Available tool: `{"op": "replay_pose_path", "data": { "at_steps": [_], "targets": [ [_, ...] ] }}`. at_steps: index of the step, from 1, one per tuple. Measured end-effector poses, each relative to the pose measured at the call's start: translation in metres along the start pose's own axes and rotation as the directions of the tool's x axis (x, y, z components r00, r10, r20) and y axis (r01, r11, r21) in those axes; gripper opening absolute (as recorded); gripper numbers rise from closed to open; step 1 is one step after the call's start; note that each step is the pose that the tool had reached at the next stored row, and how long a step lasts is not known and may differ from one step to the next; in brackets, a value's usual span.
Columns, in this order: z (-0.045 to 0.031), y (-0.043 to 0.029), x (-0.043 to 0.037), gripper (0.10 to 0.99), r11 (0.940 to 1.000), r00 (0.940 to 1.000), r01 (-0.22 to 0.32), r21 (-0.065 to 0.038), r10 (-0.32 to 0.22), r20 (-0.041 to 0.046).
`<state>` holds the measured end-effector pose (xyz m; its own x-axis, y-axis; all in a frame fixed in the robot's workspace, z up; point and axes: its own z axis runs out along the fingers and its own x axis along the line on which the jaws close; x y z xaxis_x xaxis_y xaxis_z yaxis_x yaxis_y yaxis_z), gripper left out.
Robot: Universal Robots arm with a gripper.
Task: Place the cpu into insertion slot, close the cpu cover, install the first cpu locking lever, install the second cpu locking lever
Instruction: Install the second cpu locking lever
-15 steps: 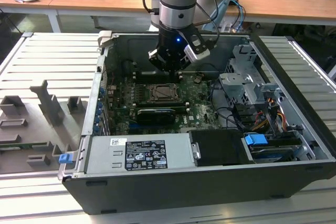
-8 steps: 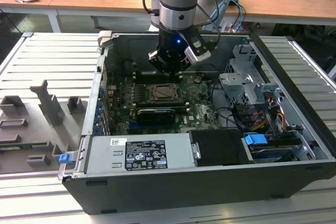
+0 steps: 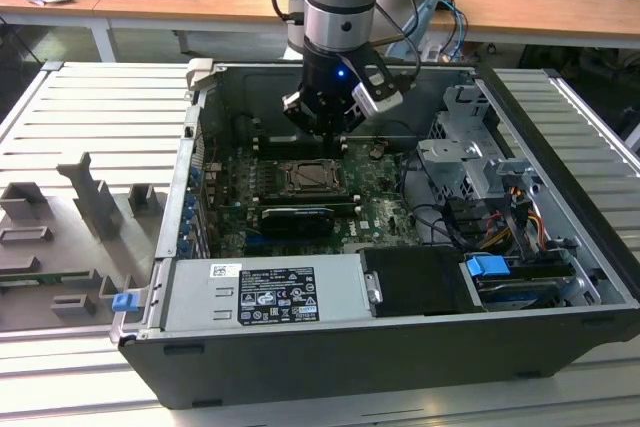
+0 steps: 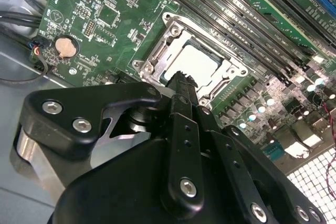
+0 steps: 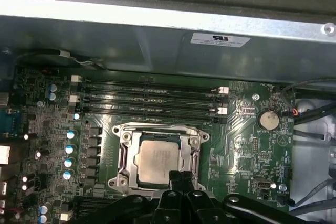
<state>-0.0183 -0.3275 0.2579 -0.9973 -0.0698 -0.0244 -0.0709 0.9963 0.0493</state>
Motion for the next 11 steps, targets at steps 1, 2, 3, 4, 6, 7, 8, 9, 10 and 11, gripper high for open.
{"op": "replay_pose_path", "data": {
  "at_steps": [1,2,3,4,6,7,8,9,10,11],
  "targets": [
    [-0.0001,-0.0007,0.0001,0.106,1.0000,1.0000,0.000,0.000,0.000,-0.0001],
    [-0.0001,-0.0013,0.0002,0.106,1.0000,1.0000,0.000,0.000,0.000,0.0000],
    [-0.0001,-0.0023,0.0003,0.106,1.0000,1.0000,0.000,0.000,0.000,0.0000],
    [-0.0002,-0.0034,0.0004,0.106,1.0000,1.0000,0.000,0.000,0.000,0.0000],
    [-0.0003,-0.0053,0.0006,0.106,1.0000,1.0000,0.000,0.000,0.000,0.0000],
    [-0.0003,-0.0063,0.0007,0.106,1.0000,1.0000,0.000,0.000,0.000,0.0000],
    [-0.0004,-0.0072,0.0008,0.106,1.0000,1.0000,0.000,0.000,0.000,0.0000],
    [-0.0004,-0.0083,0.0009,0.106,1.0000,1.0000,0.000,0.000,0.000,0.0000],
    [-0.0005,-0.0091,0.0009,0.106,1.0000,1.0000,0.000,0.000,0.000,0.0000],
    [-0.0005,-0.0097,0.0010,0.106,1.0000,1.0000,0.000,0.000,0.000,0.0000]
  ]
}}
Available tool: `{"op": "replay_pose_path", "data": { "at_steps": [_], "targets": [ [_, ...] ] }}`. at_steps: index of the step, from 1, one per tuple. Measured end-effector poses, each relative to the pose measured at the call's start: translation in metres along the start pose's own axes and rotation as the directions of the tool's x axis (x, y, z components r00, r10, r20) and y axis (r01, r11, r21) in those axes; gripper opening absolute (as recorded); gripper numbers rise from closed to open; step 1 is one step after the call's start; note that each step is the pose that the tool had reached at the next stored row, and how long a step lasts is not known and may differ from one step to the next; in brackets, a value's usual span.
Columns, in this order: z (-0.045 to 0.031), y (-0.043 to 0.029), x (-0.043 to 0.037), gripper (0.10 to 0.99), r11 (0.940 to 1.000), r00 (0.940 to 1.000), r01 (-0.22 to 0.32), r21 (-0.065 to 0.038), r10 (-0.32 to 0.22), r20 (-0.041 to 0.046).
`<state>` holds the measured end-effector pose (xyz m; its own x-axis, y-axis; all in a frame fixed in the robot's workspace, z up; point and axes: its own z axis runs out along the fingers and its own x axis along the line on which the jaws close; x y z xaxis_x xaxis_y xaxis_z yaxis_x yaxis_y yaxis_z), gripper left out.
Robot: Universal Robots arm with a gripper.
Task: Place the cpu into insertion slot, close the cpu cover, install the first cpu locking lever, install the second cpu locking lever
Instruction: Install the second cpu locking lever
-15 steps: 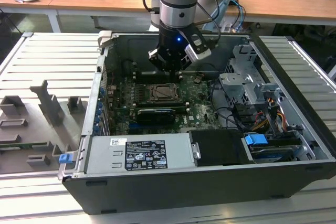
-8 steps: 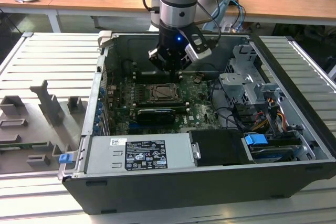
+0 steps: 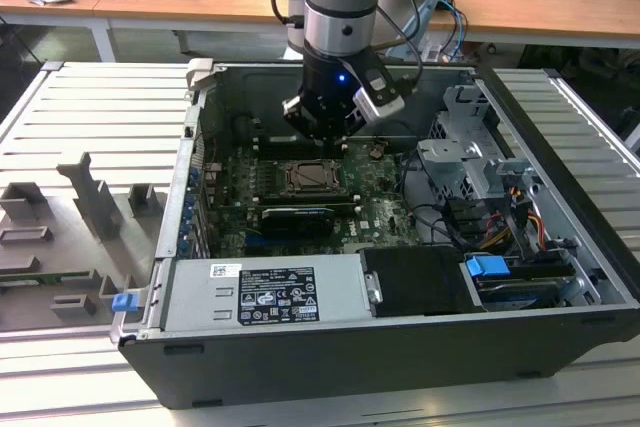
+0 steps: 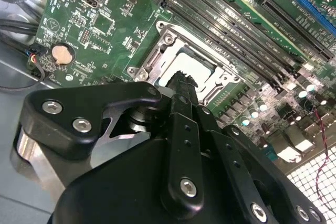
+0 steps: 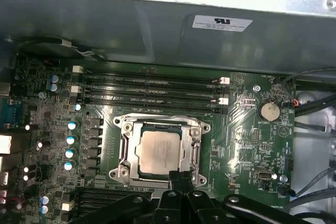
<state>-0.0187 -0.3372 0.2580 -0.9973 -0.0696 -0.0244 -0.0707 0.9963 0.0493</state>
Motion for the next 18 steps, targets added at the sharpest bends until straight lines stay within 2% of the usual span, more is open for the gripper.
{"op": "replay_pose_path", "data": {
  "at_steps": [5,18],
  "targets": [
    [-0.0036,-0.0007,0.0000,0.106,1.0000,1.0000,0.000,0.000,0.000,0.0000],
    [-0.0042,-0.0103,0.0007,0.106,1.0000,1.0000,0.000,0.000,0.000,0.0000]
  ]
}}
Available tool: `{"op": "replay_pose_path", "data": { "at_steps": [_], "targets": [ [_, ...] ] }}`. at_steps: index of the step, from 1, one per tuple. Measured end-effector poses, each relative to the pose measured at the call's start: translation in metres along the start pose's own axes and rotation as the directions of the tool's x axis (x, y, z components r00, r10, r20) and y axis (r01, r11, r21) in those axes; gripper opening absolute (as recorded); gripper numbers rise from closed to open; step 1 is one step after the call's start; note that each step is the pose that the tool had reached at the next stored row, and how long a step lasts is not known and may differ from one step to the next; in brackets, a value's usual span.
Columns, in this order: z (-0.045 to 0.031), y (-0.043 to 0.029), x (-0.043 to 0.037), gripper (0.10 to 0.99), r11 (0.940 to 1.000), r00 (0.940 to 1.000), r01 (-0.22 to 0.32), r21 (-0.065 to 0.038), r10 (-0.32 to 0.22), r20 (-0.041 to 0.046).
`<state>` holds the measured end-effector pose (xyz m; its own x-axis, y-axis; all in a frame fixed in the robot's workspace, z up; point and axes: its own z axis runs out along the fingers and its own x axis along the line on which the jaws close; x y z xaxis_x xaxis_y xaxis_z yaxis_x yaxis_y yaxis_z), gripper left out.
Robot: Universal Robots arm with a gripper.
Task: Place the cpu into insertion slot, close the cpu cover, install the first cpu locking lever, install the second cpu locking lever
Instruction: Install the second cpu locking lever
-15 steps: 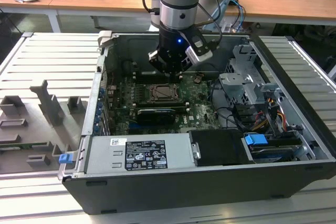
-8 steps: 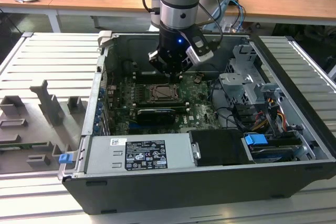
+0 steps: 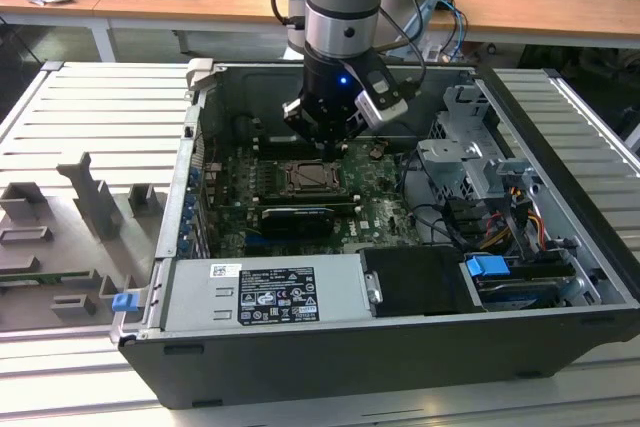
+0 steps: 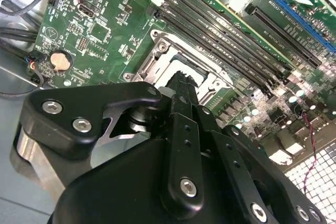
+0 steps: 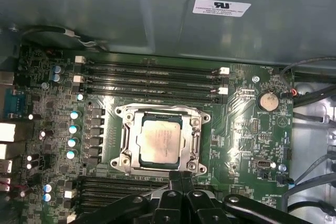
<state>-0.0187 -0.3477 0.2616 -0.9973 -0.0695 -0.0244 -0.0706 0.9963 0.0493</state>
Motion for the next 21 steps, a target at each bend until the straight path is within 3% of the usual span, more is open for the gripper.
{"op": "replay_pose_path", "data": {
  "at_steps": [11,14,16,18,21],
  "targets": [
    [-0.0002,-0.0047,0.0003,0.106,1.0000,1.0000,0.000,-0.001,0.000,-0.0014],
    [0.0003,-0.0069,0.0005,0.106,1.0000,0.9999,0.000,-0.003,0.000,-0.0101],
    [0.0013,-0.0095,0.0007,0.106,1.0000,0.9999,-0.001,-0.006,0.001,-0.0119],
    [0.0044,-0.0135,0.0024,0.106,0.9998,0.9999,-0.001,-0.021,0.001,-0.0108],
    [0.0075,-0.0134,0.0092,0.106,0.9998,0.9999,-0.001,-0.021,0.001,-0.0110]
  ]
}}
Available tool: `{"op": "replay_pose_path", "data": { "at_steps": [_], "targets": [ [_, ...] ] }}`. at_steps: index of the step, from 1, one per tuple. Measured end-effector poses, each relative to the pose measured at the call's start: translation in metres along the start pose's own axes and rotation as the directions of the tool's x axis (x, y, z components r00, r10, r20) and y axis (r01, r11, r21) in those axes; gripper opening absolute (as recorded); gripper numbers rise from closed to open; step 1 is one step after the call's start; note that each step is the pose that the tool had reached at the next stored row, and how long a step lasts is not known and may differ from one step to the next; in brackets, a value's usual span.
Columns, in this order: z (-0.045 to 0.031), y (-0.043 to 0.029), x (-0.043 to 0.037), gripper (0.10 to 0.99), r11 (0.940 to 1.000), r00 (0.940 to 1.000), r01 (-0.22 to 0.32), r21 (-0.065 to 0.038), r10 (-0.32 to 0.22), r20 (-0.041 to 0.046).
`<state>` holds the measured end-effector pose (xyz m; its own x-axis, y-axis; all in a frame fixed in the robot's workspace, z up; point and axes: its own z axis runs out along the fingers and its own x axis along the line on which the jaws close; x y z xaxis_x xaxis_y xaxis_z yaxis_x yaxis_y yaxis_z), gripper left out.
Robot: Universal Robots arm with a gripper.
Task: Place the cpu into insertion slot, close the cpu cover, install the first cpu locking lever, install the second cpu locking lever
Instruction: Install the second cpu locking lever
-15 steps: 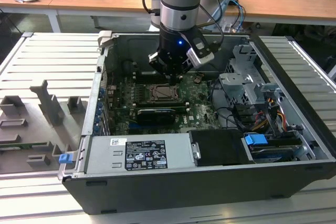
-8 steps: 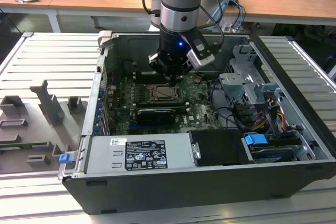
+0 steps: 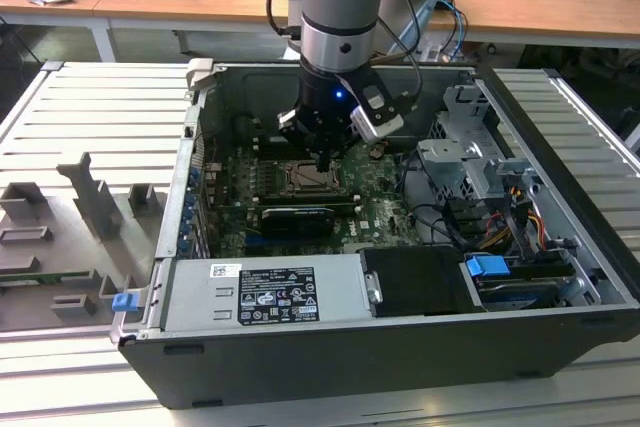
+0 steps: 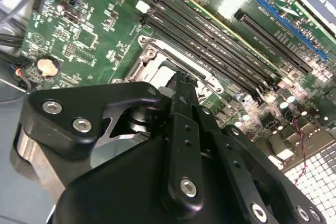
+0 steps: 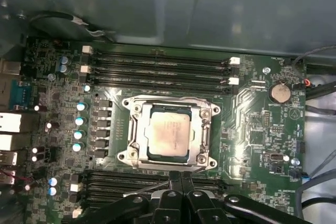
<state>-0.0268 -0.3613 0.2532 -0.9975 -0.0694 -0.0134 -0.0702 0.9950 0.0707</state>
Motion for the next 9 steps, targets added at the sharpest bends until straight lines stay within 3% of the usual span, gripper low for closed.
{"op": "replay_pose_path", "data": {
  "at_steps": [9],
  "targets": [
    [0.0005,0.0005,0.0072,0.106,1.0000,1.0000,0.000,-0.001,0.000,0.0001]
  ]
}}
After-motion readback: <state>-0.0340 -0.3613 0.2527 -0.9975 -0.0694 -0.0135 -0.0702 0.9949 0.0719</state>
